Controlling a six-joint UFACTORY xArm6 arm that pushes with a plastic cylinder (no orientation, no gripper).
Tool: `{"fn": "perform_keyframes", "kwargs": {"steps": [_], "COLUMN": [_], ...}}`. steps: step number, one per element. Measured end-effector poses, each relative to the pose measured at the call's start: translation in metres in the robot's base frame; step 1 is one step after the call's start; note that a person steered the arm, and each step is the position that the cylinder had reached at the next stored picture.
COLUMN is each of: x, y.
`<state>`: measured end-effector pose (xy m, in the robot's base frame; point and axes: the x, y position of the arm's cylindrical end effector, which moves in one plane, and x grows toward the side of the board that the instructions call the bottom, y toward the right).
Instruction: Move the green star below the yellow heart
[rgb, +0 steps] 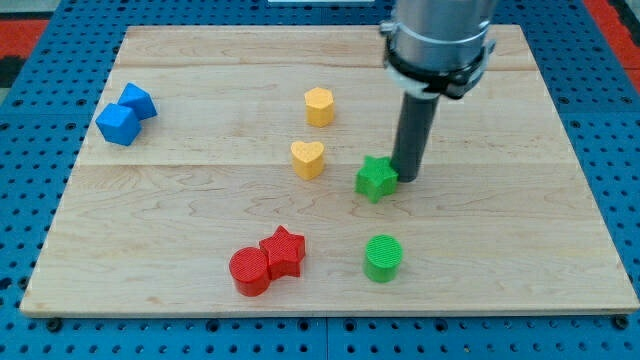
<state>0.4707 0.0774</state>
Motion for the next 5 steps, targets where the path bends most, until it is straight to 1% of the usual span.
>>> {"fn": "perform_keyframes", "kwargs": {"steps": [1,2,3,5], "x": [0.015,0.021,0.031,0.024], "y": [-0.012,-0.033,-0.064,-0.061]}}
